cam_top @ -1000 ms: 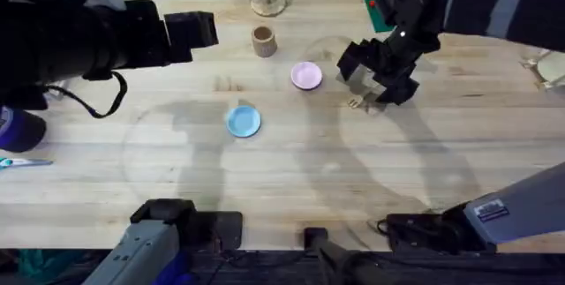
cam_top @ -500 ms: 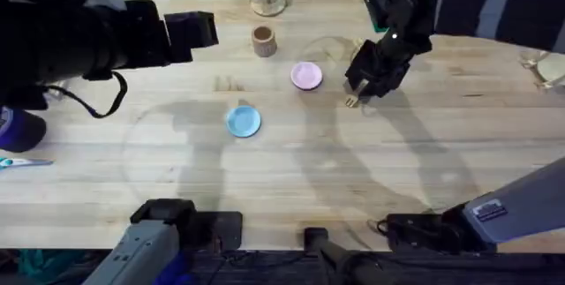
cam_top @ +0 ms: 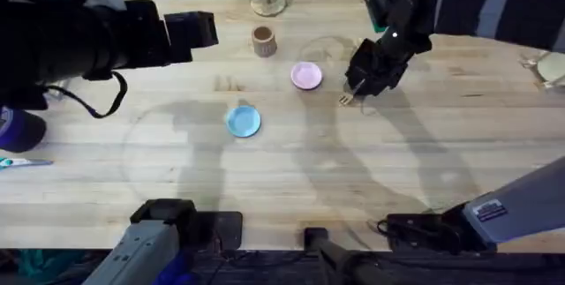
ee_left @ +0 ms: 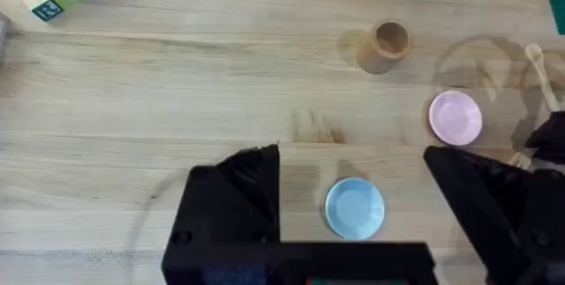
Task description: Pick up a utensil and set it on the pink plate, then put the other utensil in the container.
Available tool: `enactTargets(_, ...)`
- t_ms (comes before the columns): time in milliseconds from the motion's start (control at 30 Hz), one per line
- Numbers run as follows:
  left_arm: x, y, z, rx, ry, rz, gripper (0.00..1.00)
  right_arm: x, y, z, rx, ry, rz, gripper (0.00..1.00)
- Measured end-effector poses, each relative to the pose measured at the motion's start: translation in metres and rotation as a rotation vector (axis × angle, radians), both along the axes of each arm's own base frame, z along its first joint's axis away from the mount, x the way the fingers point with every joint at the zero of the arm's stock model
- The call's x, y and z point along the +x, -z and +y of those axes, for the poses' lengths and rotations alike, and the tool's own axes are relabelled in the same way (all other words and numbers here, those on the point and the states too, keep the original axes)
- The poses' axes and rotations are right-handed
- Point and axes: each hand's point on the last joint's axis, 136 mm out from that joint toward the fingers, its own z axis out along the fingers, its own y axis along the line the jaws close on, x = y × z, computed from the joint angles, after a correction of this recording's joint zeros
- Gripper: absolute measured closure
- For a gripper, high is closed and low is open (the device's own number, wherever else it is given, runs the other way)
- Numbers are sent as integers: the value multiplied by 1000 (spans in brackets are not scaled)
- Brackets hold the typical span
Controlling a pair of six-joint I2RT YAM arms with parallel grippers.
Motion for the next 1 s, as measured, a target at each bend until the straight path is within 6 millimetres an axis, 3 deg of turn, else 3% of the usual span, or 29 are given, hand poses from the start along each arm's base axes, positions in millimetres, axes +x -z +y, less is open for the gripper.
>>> enactTargets(233, 0, 0, 0, 0, 0, 0, 8, 3, -9, 8, 25, -58, -15, 968)
enactTargets(433, 1, -1, 0, 0, 0, -6, 8, 19, -55, 27, 69, -114, -149, 968)
enactTargets(567, 1, -1, 0, 0, 0, -8, 8, 29, -81, 45, 90, -188, -240, 968)
enactTargets(867, 1, -1, 0, 0, 0, -8, 6, 34, -99, 103, 90, -494, -411, 968)
enactTargets(1000, 1, -1, 0, 0, 0, -8, 8, 31, -103, 118, 77, -610, -453, 968)
